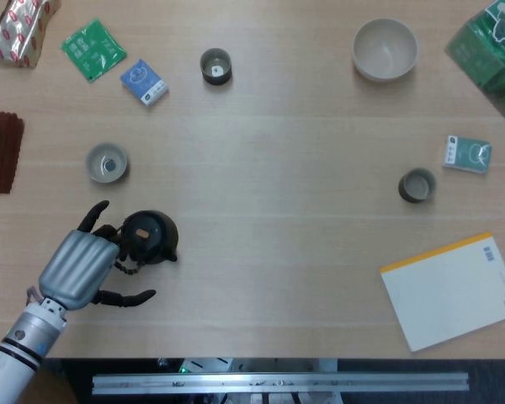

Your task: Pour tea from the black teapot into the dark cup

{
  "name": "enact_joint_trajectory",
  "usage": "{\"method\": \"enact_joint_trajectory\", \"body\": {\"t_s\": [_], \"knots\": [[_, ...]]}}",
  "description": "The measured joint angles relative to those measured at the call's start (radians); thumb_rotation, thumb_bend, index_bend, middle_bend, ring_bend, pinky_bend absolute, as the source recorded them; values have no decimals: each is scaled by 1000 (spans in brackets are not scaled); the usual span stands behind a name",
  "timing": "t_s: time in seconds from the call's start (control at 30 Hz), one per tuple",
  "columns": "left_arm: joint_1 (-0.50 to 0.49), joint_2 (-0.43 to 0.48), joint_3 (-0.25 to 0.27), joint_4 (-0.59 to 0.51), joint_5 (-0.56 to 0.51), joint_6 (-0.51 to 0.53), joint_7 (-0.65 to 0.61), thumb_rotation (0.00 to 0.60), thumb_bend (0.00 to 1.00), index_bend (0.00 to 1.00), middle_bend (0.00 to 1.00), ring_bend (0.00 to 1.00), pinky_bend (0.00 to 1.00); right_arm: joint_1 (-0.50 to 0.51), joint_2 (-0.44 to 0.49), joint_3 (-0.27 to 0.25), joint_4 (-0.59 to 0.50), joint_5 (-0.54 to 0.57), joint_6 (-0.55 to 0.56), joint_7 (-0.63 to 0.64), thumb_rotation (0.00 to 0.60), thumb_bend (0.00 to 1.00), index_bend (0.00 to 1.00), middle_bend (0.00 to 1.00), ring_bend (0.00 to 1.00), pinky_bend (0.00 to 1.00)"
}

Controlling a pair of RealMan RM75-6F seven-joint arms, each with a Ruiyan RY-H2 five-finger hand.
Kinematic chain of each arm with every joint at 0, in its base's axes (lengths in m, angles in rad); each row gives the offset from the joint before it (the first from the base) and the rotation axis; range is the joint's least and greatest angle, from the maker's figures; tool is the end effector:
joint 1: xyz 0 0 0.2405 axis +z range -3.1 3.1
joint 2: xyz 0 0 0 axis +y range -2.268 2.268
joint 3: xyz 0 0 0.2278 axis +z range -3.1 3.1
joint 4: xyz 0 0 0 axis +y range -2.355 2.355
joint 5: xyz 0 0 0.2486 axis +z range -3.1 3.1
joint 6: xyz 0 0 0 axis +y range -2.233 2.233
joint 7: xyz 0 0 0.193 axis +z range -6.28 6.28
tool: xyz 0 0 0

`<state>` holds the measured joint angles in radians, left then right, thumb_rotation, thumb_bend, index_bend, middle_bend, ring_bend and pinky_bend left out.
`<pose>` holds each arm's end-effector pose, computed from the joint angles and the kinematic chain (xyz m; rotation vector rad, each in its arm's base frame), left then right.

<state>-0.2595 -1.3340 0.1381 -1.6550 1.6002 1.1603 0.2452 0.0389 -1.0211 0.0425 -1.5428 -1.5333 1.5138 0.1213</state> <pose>-0.2282 0.1957 -0.0494 -1.9655 -1.0291 -0.7754 -0.3295 -0.2164 0.1532 1.3821 -0.8644 0.8702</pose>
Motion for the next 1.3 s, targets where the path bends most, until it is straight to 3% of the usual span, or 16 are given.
{"method": "enact_joint_trajectory", "body": {"t_s": [1.3], "knots": [[24,-63,36,144,61,53,-77,186,112,457,500,353,0,-18,22,-5,-44,-7,16,-10,600,98,254,235,73,90]]}}
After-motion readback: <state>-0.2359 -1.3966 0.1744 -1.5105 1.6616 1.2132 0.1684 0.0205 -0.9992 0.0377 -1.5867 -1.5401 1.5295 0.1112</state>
